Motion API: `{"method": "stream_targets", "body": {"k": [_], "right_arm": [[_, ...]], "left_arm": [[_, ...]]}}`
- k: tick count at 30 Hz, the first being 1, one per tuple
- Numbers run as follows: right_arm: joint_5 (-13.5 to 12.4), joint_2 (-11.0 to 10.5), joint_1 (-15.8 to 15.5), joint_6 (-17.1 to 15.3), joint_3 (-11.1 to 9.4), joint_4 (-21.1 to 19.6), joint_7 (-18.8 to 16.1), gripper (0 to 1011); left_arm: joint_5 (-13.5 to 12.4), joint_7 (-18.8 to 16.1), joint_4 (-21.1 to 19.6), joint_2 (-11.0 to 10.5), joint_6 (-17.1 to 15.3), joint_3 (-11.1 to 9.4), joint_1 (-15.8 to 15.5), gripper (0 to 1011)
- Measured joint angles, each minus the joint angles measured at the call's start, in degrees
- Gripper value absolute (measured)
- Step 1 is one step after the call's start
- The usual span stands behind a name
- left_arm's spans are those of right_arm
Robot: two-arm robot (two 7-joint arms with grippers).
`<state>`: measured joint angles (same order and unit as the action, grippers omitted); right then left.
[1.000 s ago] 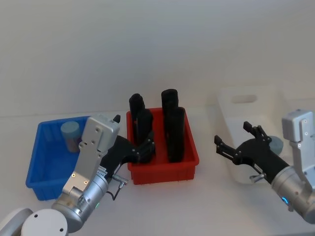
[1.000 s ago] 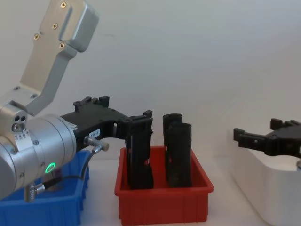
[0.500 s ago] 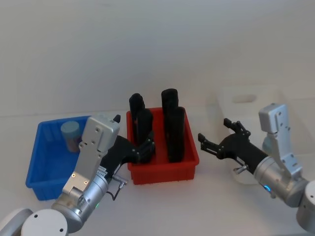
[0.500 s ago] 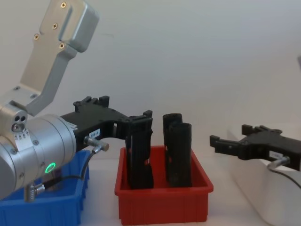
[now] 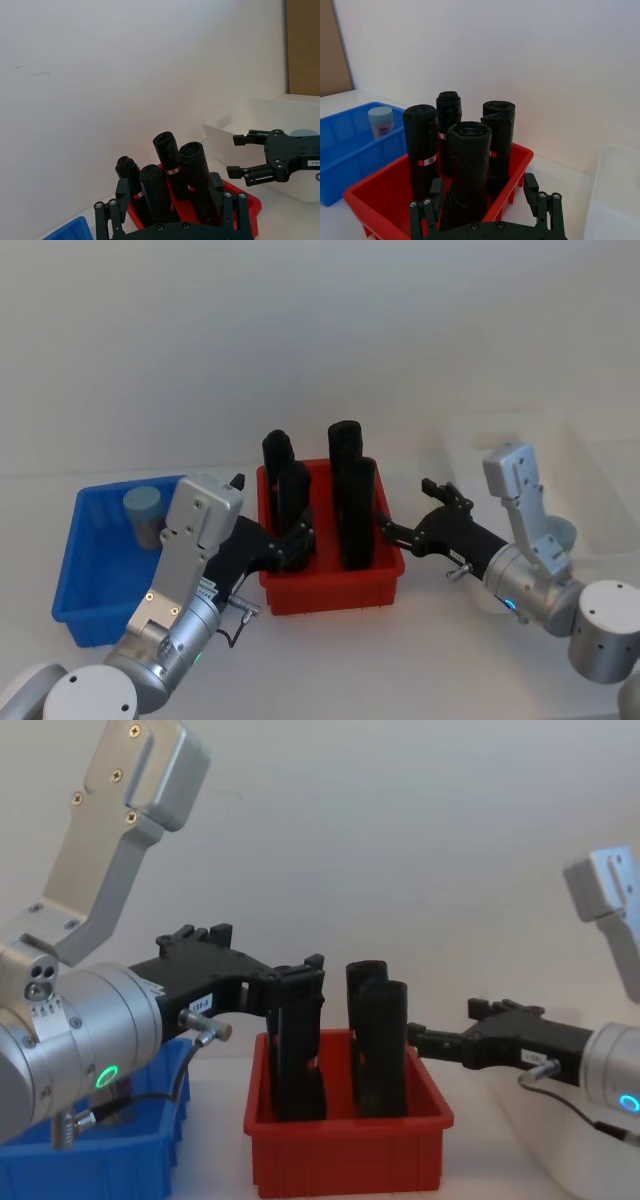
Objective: Pick the cotton swabs from the blue box and place them into the white box.
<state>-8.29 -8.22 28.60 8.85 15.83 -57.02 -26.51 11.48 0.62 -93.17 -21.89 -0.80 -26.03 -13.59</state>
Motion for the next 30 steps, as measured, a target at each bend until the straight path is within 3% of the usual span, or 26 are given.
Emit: {"method": "stream_targets", "body": {"k": [10, 30], "right_arm": [[1.05, 2.63, 6.57, 3.65, 0.96, 11.23, -2.78, 1002], [1.48, 6.52, 16.61, 10.74, 2.22, 28.70, -6.65, 1002]], "left_arm": [[0.00, 0.00, 0.00, 0.00, 0.00, 0.00, 0.00, 1004], [0.00, 0.00, 0.00, 0.00, 0.00, 0.00, 0.00, 1004]]}}
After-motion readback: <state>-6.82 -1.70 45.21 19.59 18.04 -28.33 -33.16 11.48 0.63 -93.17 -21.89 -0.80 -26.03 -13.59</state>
